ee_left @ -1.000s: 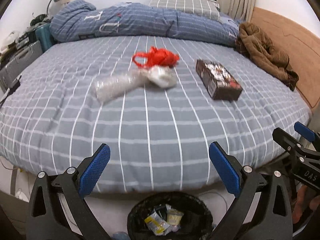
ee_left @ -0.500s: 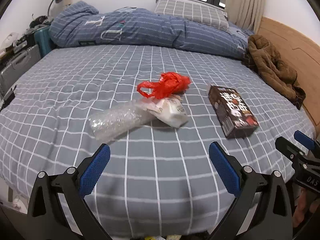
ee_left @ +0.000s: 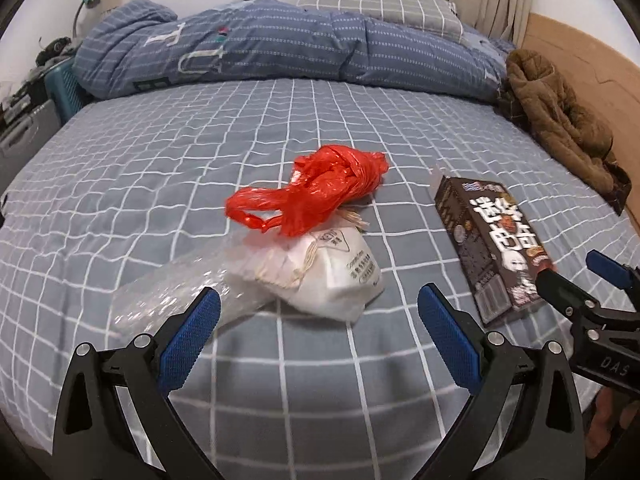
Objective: Collect trash
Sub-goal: 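Move both open tools back toward the remaining trash on the bed, then grasp the white cotton pad bag with the left tool while the right tool grasps the brown snack box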
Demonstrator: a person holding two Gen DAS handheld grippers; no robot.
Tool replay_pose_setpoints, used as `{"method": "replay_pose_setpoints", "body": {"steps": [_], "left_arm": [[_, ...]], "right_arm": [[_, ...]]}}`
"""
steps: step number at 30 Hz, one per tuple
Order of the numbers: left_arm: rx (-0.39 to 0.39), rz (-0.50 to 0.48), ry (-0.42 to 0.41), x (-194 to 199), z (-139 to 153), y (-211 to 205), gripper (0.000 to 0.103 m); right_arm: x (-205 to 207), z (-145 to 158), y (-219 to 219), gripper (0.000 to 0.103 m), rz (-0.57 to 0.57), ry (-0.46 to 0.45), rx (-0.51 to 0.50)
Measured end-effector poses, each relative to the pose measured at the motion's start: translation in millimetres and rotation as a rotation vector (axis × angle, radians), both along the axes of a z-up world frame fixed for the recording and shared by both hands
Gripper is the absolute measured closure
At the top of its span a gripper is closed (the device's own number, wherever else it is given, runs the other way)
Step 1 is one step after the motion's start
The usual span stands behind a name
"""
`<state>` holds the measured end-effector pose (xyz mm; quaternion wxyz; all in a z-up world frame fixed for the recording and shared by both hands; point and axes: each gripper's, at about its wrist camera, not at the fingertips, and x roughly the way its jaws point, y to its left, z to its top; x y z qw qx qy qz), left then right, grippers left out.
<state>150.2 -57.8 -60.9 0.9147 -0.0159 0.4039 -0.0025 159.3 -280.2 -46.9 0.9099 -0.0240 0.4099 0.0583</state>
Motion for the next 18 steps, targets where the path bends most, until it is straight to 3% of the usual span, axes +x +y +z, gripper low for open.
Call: {"method": "replay_pose_setpoints", "body": {"steps": [13, 18], "left_arm": [[0.120, -0.006, -0.006, 39.8, -23.4, -31.1, 0.008], [0.151, 0.004, 0.012, 48.2, -35.8, -34.5, 0.016]], "right_arm": [[20.2, -18.6, 6.5, 0.008, 0.008, 0.061, -0.013], [22.1, -24.8, 8.3, 0.008, 0.003, 0.079, -0.006]]}}
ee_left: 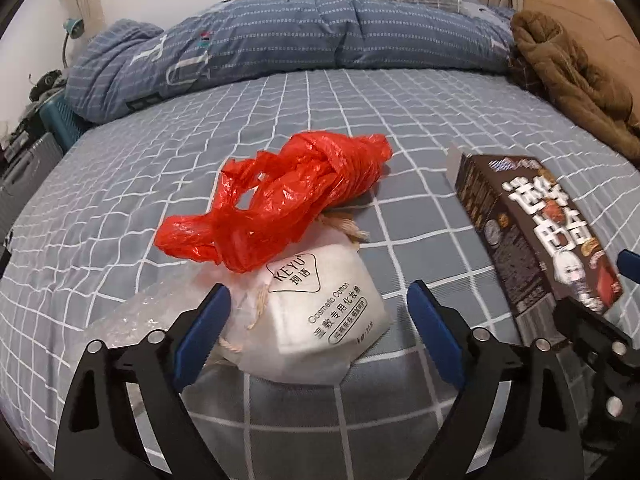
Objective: Collect trash
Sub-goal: 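Grasp the white cotton pad bag with the left tool while the right tool grasps the brown snack box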
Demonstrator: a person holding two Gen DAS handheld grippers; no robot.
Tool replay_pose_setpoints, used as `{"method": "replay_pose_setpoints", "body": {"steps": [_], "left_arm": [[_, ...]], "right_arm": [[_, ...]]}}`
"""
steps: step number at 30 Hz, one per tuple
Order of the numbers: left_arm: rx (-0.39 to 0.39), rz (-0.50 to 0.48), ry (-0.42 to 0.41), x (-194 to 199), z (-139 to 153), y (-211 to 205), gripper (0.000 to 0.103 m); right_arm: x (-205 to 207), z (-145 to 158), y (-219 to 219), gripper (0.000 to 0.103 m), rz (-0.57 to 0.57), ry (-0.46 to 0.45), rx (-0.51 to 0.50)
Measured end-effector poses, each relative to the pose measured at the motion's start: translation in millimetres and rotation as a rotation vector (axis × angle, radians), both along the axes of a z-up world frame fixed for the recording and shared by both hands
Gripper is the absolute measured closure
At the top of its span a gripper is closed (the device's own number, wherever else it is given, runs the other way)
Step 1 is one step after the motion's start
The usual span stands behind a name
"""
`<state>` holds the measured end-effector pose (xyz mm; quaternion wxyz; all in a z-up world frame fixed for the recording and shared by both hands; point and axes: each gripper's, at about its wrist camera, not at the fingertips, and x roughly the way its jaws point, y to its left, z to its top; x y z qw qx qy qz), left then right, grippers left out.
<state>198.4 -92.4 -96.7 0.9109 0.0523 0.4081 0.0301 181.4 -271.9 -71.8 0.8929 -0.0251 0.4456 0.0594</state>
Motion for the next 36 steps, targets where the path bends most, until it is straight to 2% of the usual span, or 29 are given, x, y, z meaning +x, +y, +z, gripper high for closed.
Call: {"method": "replay_pose_setpoints", "body": {"steps": [4, 9, 11, 15, 25, 36], "left_arm": [[0.008, 0.011, 0.004, 4.8, -4.9, 2.0, 0.026], [-0.024, -0.003, 0.029, 8.2, -8.2, 6.0, 0.038], [-0.034, -0.007, 0.034, 7.6, -8.8, 7.1, 0.041], [-0.073, -0.018, 0.040, 6.5, -8.3, 12.4, 0.047], [-0.183, -0.043, 0.004, -9.4, 16.1, 25.7, 0.049], [-0.208, -0.075, -0.019, -39.0, 42.5, 18.9, 0.049]], "right_arm": [[-0.2, -3.9, 3.8, 0.008, 0.003, 0.010, 0.000], [0.8, -8.9, 6.3, 0.010, -0.010, 0.021, -0.003], [2.3, -11.3, 4.5, 0.015, -0.019, 0.029, 0.001], [2.2, -12.3, 1.7, 0.015, -0.022, 0.028, 0.015], [1.1, -2.2, -5.2, 0.015, -0.022, 0.012, 0.063], [-10.1, 16.5, -5.8, 0.015, -0.007, -0.037, 0.074]]}}
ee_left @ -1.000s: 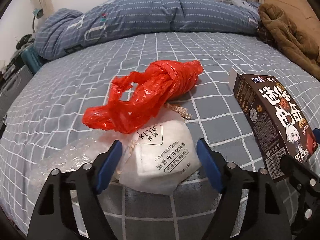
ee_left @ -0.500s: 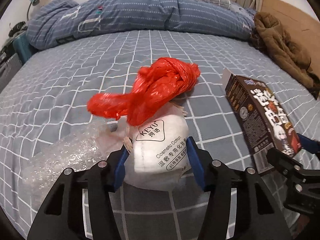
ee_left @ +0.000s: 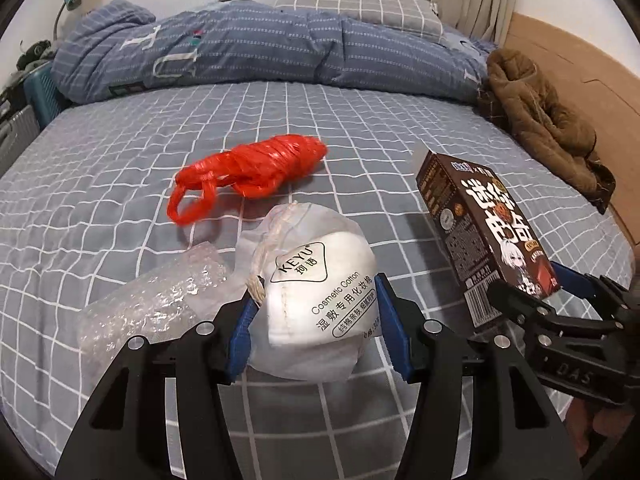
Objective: Collect trash
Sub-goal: 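Grasp the white cotton pad bag with the left tool while the right tool grasps the brown snack box, then carry the white bag and brown snack box in both tools toward the bin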
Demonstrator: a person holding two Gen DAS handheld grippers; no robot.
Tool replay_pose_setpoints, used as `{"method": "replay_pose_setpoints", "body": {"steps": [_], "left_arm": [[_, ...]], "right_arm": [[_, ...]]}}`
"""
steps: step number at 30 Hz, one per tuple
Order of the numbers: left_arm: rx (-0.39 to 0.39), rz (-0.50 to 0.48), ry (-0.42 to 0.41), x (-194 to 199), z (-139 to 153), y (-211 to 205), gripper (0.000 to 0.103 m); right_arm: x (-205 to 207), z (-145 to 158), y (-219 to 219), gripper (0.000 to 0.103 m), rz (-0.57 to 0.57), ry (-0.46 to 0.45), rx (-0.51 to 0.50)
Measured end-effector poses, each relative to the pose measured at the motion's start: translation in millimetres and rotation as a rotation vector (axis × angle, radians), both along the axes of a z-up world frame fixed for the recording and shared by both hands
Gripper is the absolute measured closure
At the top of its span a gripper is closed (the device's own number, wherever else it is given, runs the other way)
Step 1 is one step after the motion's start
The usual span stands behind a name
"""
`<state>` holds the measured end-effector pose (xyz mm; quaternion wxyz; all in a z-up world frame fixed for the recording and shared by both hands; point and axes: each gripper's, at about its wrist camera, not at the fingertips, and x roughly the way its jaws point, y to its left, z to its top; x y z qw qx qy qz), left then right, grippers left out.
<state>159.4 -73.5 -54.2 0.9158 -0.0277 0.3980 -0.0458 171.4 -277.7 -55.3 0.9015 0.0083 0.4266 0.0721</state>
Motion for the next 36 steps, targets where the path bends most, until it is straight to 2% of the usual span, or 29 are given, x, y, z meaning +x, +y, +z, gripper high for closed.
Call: {"method": "replay_pose_setpoints", "body": {"steps": [17, 36], "left_arm": [[-0.021, -0.011, -0.027, -40.4, 17.0, -0.4, 0.049], [-0.005, -0.022, -0.051, -87.2, 29.2, 1.3, 0.049]], "right_arm": [[-44.2, 19.5, 3.3, 0.015, 0.024, -0.074, -0.038], [-96.1, 41.1, -1.4, 0.015, -0.003, -0.119, -0.019]]}}
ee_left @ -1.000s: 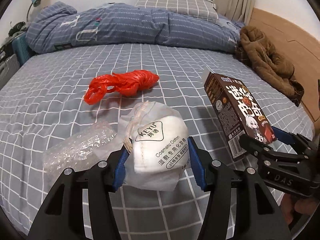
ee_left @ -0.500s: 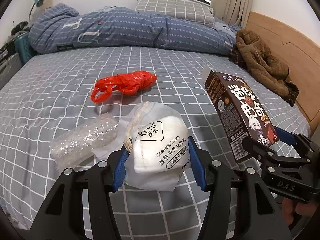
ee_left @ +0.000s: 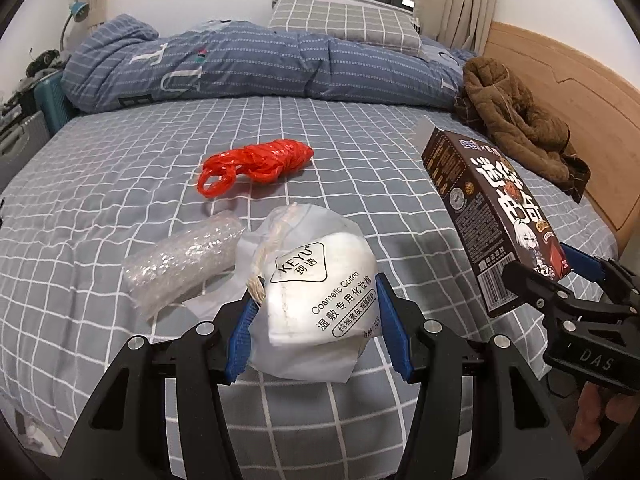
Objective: Collect trash
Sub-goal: 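Carry the white bag and brown snack box in both tools toward the bin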
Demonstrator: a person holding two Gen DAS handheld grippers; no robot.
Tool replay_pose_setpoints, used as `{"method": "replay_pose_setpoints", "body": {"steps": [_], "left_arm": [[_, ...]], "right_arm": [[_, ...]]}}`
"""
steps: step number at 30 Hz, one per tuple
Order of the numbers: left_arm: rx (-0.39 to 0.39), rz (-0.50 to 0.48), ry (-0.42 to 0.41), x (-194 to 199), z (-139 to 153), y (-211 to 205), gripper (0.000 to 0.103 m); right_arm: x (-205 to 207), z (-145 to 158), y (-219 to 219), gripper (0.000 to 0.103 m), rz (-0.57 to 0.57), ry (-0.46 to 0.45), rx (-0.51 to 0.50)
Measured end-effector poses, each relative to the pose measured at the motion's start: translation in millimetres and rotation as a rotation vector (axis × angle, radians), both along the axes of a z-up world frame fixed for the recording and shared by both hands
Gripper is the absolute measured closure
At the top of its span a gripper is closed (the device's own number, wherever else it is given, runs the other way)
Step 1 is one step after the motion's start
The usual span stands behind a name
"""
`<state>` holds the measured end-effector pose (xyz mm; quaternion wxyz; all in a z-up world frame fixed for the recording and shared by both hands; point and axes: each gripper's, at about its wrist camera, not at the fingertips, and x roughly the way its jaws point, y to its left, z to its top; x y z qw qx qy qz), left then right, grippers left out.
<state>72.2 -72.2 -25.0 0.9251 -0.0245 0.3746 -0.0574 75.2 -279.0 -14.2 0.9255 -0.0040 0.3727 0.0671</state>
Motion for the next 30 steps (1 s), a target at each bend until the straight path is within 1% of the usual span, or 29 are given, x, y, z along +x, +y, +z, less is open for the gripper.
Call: {"method": "replay_pose_setpoints", "body": {"steps": [18, 30], "left_arm": [[-0.018, 0.019, 0.000, -47.1, 4.6, 12.4, 0.049], [-0.036, 0.026, 0.000, -82.8, 9.3, 19.2, 0.049]], "right_arm": [[-39.8, 6.1, 6.9, 0.015, 0.009, -0.015, 0.011], [-69.1, 6.9, 3.8, 0.015, 0.013, -0.018, 0.016]]}}
